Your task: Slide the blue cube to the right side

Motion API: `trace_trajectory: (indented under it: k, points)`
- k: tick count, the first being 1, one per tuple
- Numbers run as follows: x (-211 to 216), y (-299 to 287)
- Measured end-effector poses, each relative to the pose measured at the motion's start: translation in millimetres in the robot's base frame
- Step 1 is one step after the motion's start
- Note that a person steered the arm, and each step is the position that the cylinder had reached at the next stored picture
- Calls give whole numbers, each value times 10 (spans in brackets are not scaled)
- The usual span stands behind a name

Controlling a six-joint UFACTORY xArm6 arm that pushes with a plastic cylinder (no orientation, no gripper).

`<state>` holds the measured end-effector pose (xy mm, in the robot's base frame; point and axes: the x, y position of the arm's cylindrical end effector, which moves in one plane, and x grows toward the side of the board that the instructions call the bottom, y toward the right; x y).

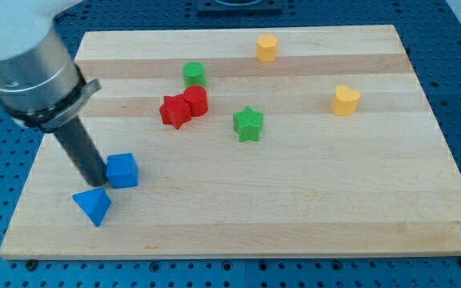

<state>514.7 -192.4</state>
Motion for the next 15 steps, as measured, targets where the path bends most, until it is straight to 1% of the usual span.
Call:
trace_trajectory:
  k: [1, 3, 4, 6, 9, 12, 15]
  points:
    - [-99, 161]
    - [-22, 963]
    - [-22, 1195]
    - [-566, 1255]
    - [-341, 1374]
    - [-331, 1400]
    - [-167, 1270]
